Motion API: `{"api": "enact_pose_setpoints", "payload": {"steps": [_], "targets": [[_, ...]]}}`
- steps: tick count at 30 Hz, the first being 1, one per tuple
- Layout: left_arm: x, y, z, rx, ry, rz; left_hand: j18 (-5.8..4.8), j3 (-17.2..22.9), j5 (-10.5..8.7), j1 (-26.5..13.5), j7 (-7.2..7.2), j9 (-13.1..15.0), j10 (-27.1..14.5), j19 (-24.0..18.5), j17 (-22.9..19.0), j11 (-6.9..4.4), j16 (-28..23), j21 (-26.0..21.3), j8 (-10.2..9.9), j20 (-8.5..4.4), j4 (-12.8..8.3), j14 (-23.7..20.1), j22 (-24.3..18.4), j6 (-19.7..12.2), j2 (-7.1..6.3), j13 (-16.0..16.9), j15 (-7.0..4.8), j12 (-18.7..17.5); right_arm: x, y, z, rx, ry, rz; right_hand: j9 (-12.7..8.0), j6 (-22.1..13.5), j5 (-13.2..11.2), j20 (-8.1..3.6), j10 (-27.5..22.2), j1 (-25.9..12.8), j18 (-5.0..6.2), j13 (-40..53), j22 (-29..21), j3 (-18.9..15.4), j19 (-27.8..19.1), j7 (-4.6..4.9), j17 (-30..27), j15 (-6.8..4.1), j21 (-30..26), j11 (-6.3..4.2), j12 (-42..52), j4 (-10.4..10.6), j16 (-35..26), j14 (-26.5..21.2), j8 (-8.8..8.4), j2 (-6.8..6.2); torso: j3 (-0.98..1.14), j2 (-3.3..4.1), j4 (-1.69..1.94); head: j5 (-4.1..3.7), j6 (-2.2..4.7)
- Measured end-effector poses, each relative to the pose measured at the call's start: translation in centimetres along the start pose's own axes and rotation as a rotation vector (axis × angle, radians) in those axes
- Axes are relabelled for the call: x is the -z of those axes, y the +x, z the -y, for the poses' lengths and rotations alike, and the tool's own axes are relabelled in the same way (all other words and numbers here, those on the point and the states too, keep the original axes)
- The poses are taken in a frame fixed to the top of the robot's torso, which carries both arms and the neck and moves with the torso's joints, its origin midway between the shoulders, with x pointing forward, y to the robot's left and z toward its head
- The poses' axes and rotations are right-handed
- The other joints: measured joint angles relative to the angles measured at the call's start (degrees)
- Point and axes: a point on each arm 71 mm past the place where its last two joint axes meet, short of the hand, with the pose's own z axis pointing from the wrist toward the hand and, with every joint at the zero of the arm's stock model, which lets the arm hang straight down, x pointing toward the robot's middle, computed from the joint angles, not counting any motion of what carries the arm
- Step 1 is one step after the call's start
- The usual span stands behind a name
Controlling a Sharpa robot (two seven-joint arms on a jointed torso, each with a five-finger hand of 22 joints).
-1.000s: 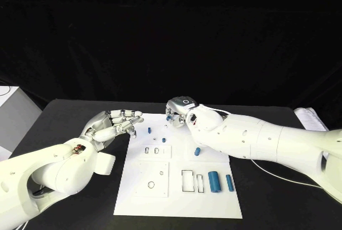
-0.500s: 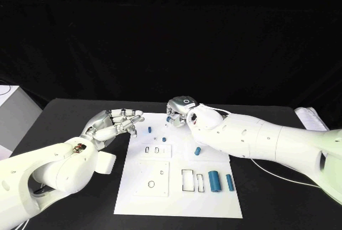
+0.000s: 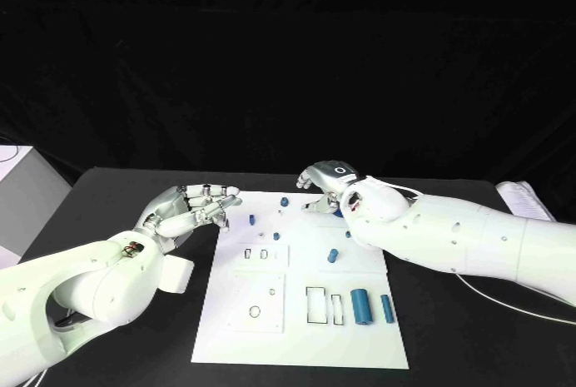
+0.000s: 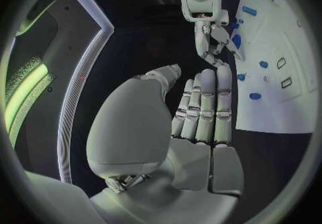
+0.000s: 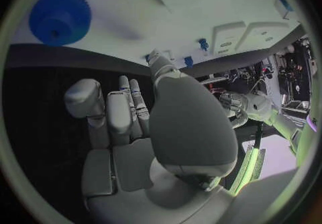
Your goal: Assemble the parts on the task board
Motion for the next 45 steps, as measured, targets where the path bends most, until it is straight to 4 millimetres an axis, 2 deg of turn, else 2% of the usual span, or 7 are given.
{"api": "enact_pose_setpoints", "payload": {"steps": [4, 6, 9, 12, 21, 33, 45], "targets": [[0.0, -0.2, 0.0, -0.001, -0.001, 0.003, 0.0, 0.0, 0.0, 0.0, 0.0, 0.0, 0.0, 0.0, 0.0, 0.0, 0.0, 0.0, 0.0, 0.0, 0.0, 0.0, 0.0, 0.0, 0.0, 0.0, 0.0, 0.0, 1.3, -1.2, 1.8, -0.037, 0.038, 0.024, 0.1, 0.3, 1.2, -0.74, 6.3, 0.4, 0.01, 1.3, 7.5, 1.3, 3.4, 0.96, 5.7, -1.03, 6.2, -0.85, 3.3, 1.0, 3.6, 1.0, -0.28, 0.37, 0.08, -0.01, -0.32, 0.01, 0.14], [0.0, -0.2, 0.0, -0.002, -0.001, 0.004, 0.0, 0.0, 0.0, 0.0, 0.0, 0.0, 0.0, 0.0, 0.0, 0.0, 0.0, 0.0, 0.0, 0.0, 0.0, 0.0, 0.0, 0.0, 0.0, 0.0, 0.0, 0.0, 2.1, -1.7, 2.9, -0.074, 0.07, 0.029, 0.3, 0.8, 1.6, -0.9, 10.3, 0.7, -1.08, 2.5, 12.6, 2.0, 5.3, 1.54, 8.9, -1.03, 10.3, -0.91, 5.4, 1.1, 5.5, 1.0, -0.32, 0.07, 0.11, 0.0, -0.45, 0.01, 0.21], [0.1, -0.3, 0.0, -0.003, -0.001, 0.006, 0.0, 0.0, 0.0, 0.0, 0.0, 0.0, 0.0, 0.0, 0.0, 0.0, 0.0, 0.0, 0.0, 0.0, 0.0, 0.0, 0.0, 0.0, 0.0, 0.0, 0.0, 0.0, 3.0, -2.2, 4.5, -0.129, 0.127, 0.023, 0.7, 1.0, 1.8, -1.56, 18.3, 1.0, -1.97, 7.0, 17.7, 1.9, 6.4, 1.01, 13.1, -2.48, 15.2, -1.68, 12.2, 1.0, 8.1, 1.0, 0.15, -0.91, 0.22, -0.01, -0.69, 0.05, 0.36], [0.0, -0.4, 0.0, -0.003, -0.001, 0.006, 0.0, 0.0, 0.0, 0.0, 0.0, 0.0, 0.0, 0.0, 0.0, 0.0, 0.0, 0.0, 0.0, 0.0, 0.0, 0.0, 0.0, 0.0, 0.0, 0.0, 0.0, 0.0, 3.7, -2.3, 6.1, -0.178, 0.185, 0.001, 1.2, 0.7, 3.2, -2.22, 22.6, 0.4, -2.75, 27.4, 18.3, 0.1, 6.4, 0.12, 16.4, -3.1, 18.1, -3.39, 32.3, 0.9, 10.0, 1.0, 1.15, -1.51, 0.32, 0.01, -0.9, 0.05, 0.46], [0.0, -0.5, 0.0, -0.003, -0.002, 0.005, 0.0, 0.0, 0.0, -0.2, 0.0, 0.1, 0.0, -0.2, -0.1, 0.0, 0.0, 0.0, 0.0, 0.21, 0.0, 0.0, 0.1, 0.0, 0.23, 0.0, 0.0, 0.0, 4.2, -1.7, 8.0, -0.262, 0.279, -0.091, 2.7, -1.7, 4.0, -1.52, 26.0, -0.5, -3.64, 69.1, 18.3, -2.2, 6.4, 1.09, 17.6, -2.28, 22.9, -2.38, 69.5, 1.4, 14.7, 0.9, 4.0, -0.6, 0.49, 0.09, -1.03, -0.08, 0.3], [-0.1, -0.4, -0.1, -0.002, -0.002, 0.002, 0.0, 0.0, 0.0, -0.2, 0.0, 0.0, 0.0, -0.4, -0.2, 0.0, 0.0, 0.2, 0.0, 0.0, 0.0, 0.0, 0.1, 0.0, 0.23, 0.0, 0.0, 0.0, 3.6, 0.1, 8.3, -0.336, 0.346, -0.17, 3.4, -3.1, 6.7, -0.7, 25.8, -0.9, -4.53, 70.9, 18.3, -2.5, 6.4, 1.67, 17.6, -1.42, 26.1, -1.94, 81.3, 1.6, 16.7, 0.8, 5.81, 0.34, 0.37, 0.16, -0.8, -0.14, -0.23], [-0.1, -0.4, -0.1, -0.003, -0.002, 0.002, 0.0, 0.0, 0.0, -0.2, 0.0, 0.0, 0.0, -0.4, -0.2, 0.0, 0.0, 0.2, 0.0, 0.0, 0.0, 0.0, 0.1, 0.0, 0.23, 0.0, 0.0, 0.0, 3.3, 0.5, 8.0, -0.358, 0.356, -0.187, 3.6, -3.2, 7.4, -0.7, 25.8, -0.5, -5.39, 70.9, 18.3, -2.4, 6.4, 1.73, 17.6, -1.42, 26.2, -1.94, 81.7, 1.6, 16.7, 0.8, 6.24, 0.74, 0.32, 0.19, -0.77, -0.08, -0.71]]}}
